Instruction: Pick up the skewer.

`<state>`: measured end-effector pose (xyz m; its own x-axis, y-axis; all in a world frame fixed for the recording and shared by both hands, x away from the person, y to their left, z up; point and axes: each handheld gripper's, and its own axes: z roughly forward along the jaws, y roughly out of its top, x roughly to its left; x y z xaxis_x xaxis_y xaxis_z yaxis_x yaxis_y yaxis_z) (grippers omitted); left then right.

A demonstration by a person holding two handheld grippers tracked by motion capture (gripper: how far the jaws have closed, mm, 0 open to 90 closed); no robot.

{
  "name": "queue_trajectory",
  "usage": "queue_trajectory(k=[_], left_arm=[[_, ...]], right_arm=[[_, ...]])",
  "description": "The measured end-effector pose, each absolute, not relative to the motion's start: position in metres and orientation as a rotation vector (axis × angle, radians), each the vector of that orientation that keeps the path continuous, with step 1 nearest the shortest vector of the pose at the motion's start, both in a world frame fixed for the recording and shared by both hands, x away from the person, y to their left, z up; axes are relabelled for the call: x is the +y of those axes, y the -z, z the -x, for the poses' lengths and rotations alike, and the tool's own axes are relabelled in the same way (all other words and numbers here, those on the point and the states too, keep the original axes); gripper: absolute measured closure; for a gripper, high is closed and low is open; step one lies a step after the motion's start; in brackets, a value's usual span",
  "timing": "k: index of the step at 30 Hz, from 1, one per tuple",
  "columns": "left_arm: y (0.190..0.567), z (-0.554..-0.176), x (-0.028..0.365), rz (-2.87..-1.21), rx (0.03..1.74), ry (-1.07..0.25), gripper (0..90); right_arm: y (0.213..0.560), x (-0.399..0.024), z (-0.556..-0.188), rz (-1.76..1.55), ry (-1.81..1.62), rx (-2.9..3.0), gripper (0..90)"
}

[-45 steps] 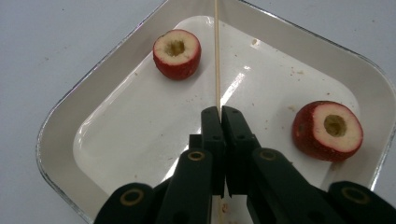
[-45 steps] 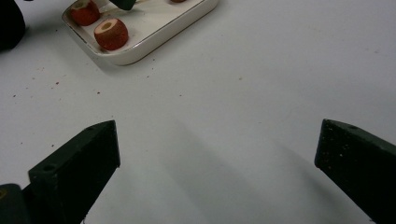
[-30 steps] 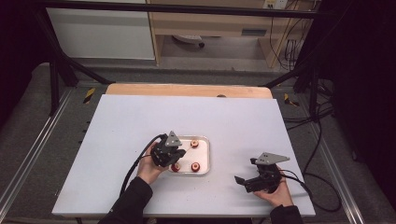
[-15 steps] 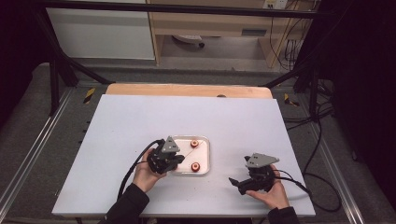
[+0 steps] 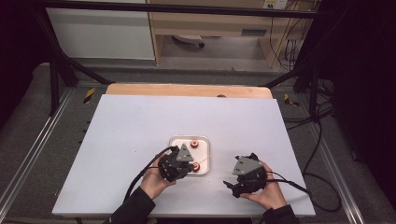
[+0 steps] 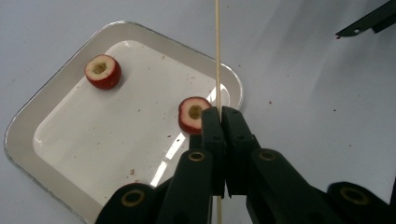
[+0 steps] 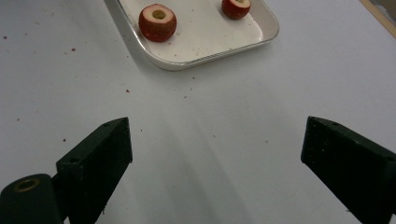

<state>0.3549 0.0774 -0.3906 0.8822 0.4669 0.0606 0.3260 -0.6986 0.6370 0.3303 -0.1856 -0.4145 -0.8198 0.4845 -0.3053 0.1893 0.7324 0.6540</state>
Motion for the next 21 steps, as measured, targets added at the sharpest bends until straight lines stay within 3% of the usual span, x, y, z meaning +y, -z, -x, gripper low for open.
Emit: queue_trajectory(k=[21], left_arm=[[0.395,-0.353,0.019,-2.571,0.464,-0.248,88.8]], right_arm=[[0.41,-0.18,-0.324,-0.098,-0.624,2.387,44.9]])
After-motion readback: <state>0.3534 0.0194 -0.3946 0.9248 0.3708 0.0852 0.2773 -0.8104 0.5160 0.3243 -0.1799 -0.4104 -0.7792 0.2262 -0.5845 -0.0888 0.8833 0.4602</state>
